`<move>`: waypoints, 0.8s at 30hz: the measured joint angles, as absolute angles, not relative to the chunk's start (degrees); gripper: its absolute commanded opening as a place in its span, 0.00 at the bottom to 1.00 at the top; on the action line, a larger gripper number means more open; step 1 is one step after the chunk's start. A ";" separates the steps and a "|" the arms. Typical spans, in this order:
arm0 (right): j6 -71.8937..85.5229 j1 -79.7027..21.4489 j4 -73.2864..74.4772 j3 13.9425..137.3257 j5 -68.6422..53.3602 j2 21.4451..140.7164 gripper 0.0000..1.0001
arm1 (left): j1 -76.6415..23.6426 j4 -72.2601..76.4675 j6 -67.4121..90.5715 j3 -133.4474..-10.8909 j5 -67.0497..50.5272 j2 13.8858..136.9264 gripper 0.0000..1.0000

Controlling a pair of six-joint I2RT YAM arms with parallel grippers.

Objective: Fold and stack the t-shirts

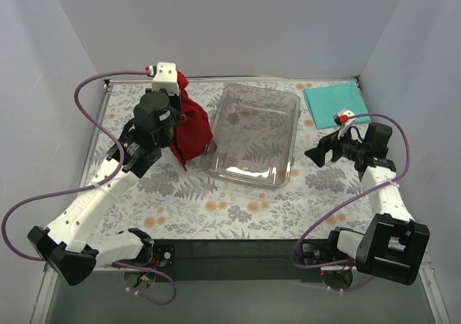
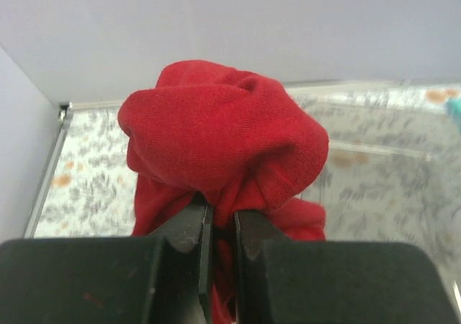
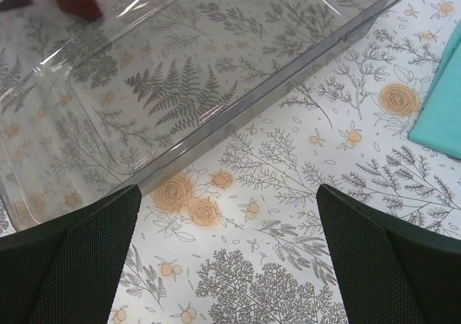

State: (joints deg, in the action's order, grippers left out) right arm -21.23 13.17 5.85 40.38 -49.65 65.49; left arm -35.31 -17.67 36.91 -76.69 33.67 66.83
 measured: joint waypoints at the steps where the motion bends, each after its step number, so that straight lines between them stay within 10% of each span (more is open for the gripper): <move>1: -21.23 13.17 5.98 40.38 -49.65 65.65 0.97 | -35.22 -18.57 37.76 -74.85 33.65 66.08 0.00; 24: -5.06 0.62 6.68 52.25 -33.34 82.06 0.91 | -34.61 -40.73 66.02 -51.51 20.78 47.66 0.07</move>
State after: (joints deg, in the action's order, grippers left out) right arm -5.06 0.62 6.68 52.25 -33.34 82.06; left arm -34.61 -40.73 66.02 -51.51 20.78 47.66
